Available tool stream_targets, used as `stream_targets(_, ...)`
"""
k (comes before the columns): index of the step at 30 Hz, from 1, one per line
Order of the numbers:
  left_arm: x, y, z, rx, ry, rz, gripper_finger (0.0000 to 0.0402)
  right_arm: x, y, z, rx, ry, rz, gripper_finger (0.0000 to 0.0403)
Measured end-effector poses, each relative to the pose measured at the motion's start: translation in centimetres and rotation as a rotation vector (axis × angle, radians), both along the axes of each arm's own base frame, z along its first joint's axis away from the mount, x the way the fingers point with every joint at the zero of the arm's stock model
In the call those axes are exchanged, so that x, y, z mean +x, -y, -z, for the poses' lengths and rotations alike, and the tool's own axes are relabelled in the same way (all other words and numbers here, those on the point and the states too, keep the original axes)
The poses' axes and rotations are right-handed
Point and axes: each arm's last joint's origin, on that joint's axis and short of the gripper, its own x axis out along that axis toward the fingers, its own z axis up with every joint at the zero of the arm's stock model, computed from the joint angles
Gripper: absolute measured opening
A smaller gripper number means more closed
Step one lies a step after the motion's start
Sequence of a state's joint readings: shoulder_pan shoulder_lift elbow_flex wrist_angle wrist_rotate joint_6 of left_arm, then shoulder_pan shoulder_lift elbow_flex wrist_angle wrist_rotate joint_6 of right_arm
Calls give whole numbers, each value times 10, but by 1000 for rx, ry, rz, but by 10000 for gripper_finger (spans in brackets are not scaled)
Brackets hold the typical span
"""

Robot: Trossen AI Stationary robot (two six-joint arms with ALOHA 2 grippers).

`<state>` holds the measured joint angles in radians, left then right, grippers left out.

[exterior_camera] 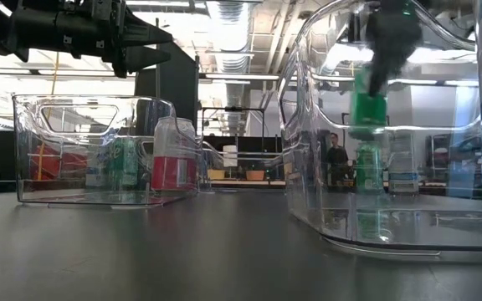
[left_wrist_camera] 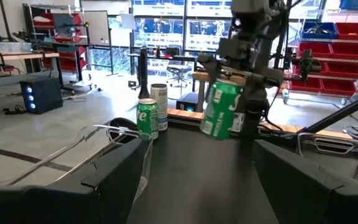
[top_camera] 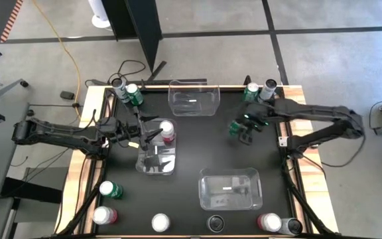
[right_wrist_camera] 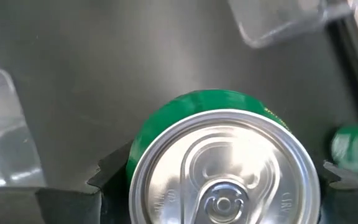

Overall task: Sort soda cans
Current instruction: Put the green soda can into the top transparent bin

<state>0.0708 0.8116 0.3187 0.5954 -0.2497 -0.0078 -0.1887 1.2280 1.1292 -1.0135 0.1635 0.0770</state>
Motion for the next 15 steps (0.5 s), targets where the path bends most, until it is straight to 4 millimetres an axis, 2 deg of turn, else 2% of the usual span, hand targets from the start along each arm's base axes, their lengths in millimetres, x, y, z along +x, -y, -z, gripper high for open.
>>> stream_targets(5,0,0,0,5,-2,-1,295,37,21,-19,-59,-11,-67,306)
stream_targets(12,0,0,0,15,-5,-2,295,83,52,-55,-144,33,-133,306)
stream_targets(15,0,0,0,14,-5,-1,295,101,67,-63,-157,17,-144,306)
